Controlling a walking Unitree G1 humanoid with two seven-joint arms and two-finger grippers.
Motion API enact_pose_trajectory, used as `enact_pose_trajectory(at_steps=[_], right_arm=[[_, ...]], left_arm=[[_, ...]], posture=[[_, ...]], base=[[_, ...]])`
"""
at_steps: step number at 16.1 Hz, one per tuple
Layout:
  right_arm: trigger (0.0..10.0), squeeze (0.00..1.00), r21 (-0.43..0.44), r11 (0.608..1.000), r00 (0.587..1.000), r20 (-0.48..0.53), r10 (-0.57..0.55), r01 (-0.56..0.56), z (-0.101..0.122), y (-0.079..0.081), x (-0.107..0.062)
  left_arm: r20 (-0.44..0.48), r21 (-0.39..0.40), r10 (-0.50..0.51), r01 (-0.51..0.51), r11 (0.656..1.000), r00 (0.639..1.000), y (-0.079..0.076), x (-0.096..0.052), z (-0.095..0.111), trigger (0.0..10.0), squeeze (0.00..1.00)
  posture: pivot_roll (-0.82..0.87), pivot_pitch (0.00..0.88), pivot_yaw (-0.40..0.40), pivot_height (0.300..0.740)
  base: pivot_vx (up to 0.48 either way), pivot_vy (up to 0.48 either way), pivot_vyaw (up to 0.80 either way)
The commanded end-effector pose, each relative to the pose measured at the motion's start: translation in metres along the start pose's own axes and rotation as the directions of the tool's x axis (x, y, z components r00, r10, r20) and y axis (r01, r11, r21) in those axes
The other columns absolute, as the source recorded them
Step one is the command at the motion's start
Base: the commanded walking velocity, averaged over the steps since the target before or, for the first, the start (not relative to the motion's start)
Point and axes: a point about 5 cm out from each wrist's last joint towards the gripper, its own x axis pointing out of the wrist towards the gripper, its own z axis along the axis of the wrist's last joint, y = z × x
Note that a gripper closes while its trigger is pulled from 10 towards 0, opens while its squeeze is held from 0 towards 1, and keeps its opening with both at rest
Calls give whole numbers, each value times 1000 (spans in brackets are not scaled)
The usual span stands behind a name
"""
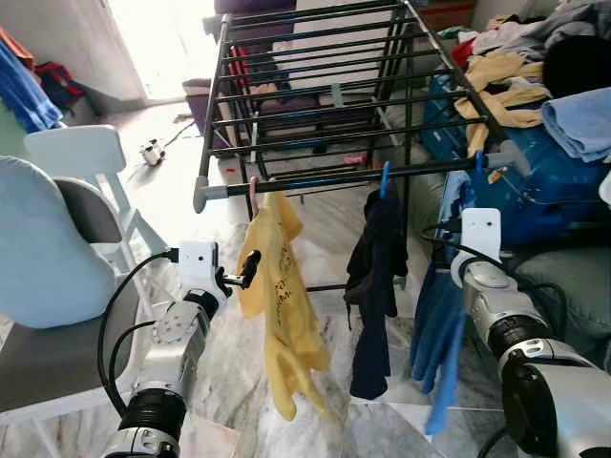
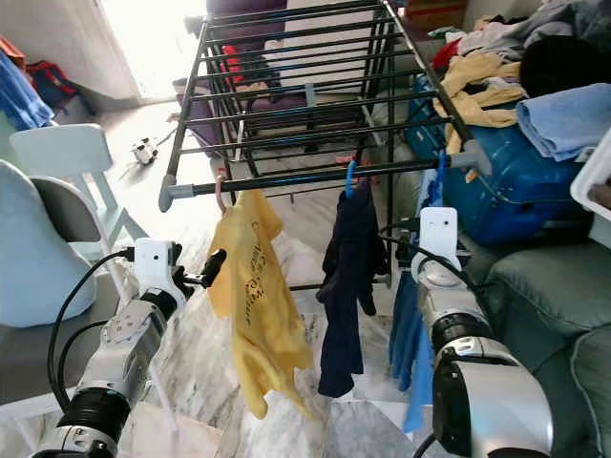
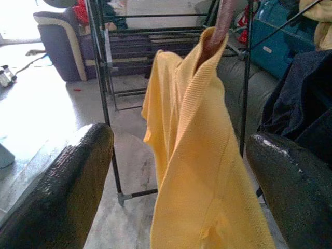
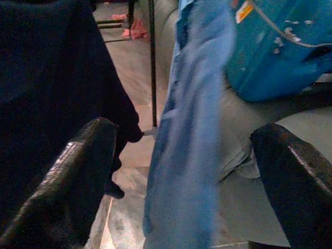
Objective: Hang hanger
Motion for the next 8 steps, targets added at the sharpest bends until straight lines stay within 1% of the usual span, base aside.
enact_pose_trajectory(at_steps=[1,4,8], right_arm=[[0,0,-4,1000,1000,6,22,-22,5,5,1],[0,0,23,1000,1000,-18,6,-6,4,3,1],[0,0,32,999,999,-33,-22,23,1,-2,1]], left_arm=[[4,1,2,-2,1000,1000,2,0,3,10000,0],[-1,-3,2,-2,1000,1000,2,0,2,10000,0],[-10,-6,-3,3,1000,1000,1,0,1,10000,0]], posture=[[-138,0,90,740],[-140,0,86,740],[-142,0,87,740]], base=[[0,0,0],[0,0,0],[0,0,0]])
